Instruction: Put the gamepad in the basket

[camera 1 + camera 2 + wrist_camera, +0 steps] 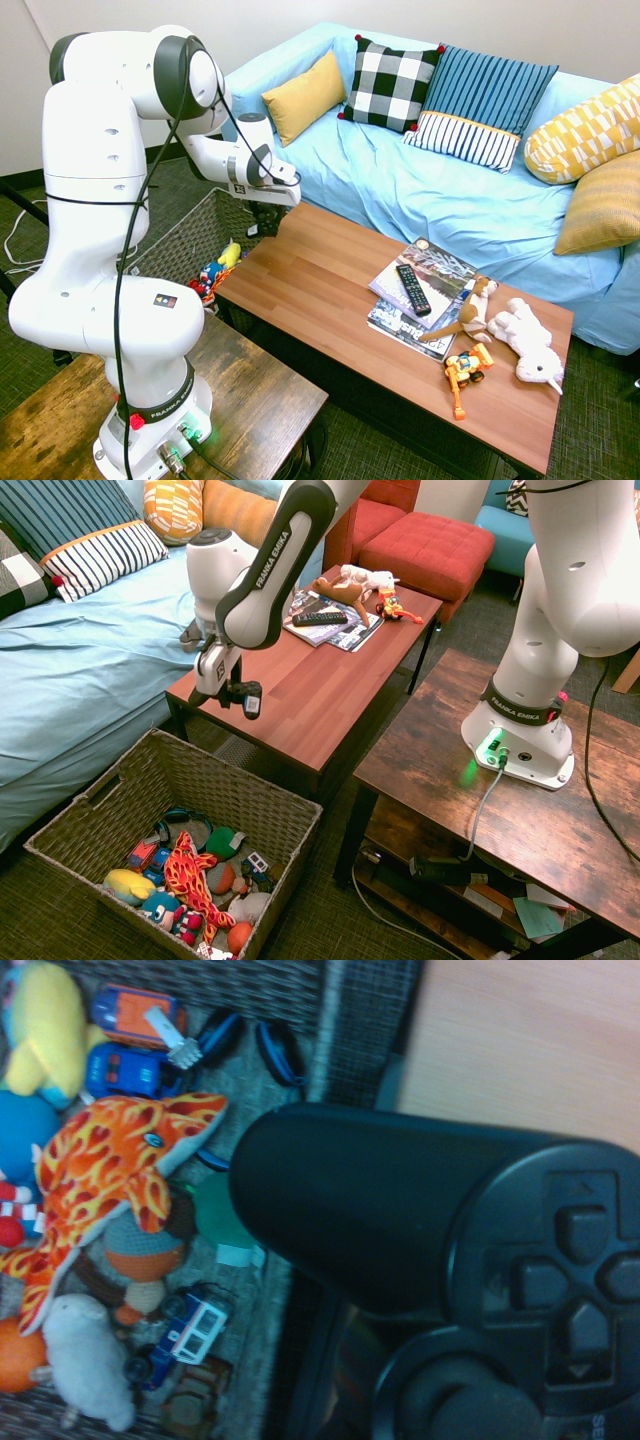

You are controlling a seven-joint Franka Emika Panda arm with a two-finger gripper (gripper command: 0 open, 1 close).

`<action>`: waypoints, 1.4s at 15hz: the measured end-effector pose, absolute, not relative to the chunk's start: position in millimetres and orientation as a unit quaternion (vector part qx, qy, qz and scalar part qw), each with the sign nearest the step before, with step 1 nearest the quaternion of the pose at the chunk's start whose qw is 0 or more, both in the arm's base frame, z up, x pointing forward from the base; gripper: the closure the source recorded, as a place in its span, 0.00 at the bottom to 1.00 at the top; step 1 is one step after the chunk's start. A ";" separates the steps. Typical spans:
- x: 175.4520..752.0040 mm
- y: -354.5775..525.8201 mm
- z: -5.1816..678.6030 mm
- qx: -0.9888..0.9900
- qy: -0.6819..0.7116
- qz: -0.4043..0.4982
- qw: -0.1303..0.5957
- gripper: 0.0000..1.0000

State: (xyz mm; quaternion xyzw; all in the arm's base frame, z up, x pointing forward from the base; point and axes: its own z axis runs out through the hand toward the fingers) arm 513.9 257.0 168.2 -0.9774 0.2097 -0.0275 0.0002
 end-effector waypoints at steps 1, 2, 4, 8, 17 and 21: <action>507.9 282.8 169.3 -0.977 0.210 -0.028 0.002 1.00; 503.1 308.3 168.7 -0.977 0.210 -0.028 0.004 1.00; 496.5 360.5 161.2 -0.979 0.203 -0.030 0.002 1.00; 475.9 437.9 88.3 -0.984 0.179 -0.012 -0.020 1.00; 488.2 454.1 -16.4 -0.981 0.181 0.012 -0.063 0.00; 500.1 449.7 -11.2 -0.980 0.187 0.008 -0.069 0.00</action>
